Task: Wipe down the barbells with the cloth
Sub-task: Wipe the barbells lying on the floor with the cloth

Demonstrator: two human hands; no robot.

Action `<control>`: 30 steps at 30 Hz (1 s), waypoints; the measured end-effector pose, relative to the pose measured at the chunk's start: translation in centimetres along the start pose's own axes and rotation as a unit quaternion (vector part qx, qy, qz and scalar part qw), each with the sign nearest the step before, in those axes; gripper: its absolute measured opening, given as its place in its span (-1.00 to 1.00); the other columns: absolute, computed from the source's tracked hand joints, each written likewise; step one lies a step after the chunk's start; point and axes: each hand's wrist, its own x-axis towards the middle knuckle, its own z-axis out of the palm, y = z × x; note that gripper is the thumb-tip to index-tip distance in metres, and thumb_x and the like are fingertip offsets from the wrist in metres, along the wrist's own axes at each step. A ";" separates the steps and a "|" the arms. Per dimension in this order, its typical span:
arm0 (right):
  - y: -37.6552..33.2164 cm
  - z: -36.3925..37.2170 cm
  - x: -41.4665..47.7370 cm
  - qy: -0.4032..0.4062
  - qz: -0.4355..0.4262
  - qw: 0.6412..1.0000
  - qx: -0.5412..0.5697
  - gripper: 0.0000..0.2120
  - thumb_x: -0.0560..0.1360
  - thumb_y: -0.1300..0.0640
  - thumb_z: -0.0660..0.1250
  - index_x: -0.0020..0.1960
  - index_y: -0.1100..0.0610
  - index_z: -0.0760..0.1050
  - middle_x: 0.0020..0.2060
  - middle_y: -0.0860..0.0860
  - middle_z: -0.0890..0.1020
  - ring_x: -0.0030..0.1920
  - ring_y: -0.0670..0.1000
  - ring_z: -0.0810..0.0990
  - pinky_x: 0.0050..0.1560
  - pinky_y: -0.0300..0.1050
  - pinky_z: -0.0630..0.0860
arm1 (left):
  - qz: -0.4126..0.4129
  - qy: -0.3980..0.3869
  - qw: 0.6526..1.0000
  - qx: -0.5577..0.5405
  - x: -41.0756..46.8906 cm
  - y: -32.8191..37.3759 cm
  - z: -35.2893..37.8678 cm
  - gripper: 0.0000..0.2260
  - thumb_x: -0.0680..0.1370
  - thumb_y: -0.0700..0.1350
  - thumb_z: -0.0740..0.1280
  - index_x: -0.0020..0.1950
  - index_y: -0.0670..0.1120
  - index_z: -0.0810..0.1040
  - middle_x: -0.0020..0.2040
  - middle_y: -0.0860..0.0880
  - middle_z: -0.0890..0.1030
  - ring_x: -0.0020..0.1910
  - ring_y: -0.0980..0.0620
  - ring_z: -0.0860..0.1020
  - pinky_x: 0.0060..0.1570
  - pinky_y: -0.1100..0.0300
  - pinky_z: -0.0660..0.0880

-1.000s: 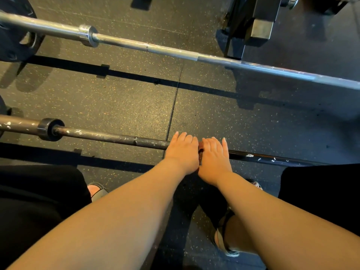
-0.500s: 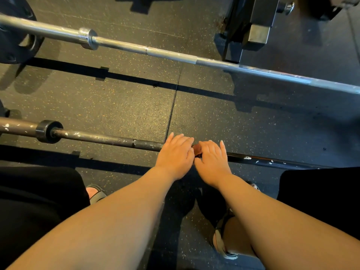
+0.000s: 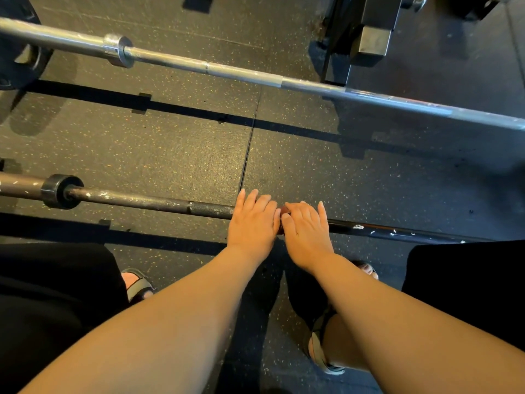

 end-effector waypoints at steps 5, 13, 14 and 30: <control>-0.4 0.2 -0.4 0.009 0.005 1.000 -0.011 -0.18 0.51 -0.15 -0.45 0.52 0.07 0.32 0.47 -0.02 0.40 0.58 0.03 0.15 0.58 0.10 -0.32 | 0.028 0.035 0.999 0.011 -1.9 -1.5 0.1 -0.56 0.70 0.03 -0.02 0.37 -0.09 0.54 0.37 -0.07 0.54 0.48 -0.17 0.38 0.55 -0.16 0.16; -0.3 0.7 0.0 0.032 0.031 0.999 0.010 -0.43 0.69 -0.10 -0.18 0.49 0.08 0.39 0.42 0.00 0.48 0.54 0.02 0.26 0.60 0.06 -0.25 | -0.085 0.037 0.995 0.019 -0.6 0.0 -0.1 -0.54 0.68 0.02 -0.05 0.24 -0.06 0.61 0.29 -0.02 0.58 0.47 -0.15 0.37 0.53 -0.21 0.16; -0.3 0.7 0.0 0.044 0.032 0.998 0.010 -0.37 0.65 -0.12 -0.24 0.46 0.07 0.42 0.39 0.00 0.51 0.53 0.02 0.29 0.61 0.07 -0.22 | -0.054 0.032 0.998 0.014 -0.5 0.4 0.1 -0.53 0.68 0.03 -0.04 0.28 -0.06 0.61 0.31 -0.02 0.58 0.47 -0.15 0.38 0.51 -0.20 0.21; 0.8 1.3 -0.6 0.088 0.040 0.995 -0.012 -0.51 0.68 -0.04 -0.14 0.27 0.11 0.50 0.21 0.03 0.58 0.33 0.08 0.48 0.58 0.09 0.08 | -0.024 0.004 1.000 0.005 0.2 1.5 0.1 -0.50 0.68 0.05 -0.10 0.27 -0.04 0.60 0.31 0.00 0.58 0.50 -0.11 0.34 0.54 -0.14 0.15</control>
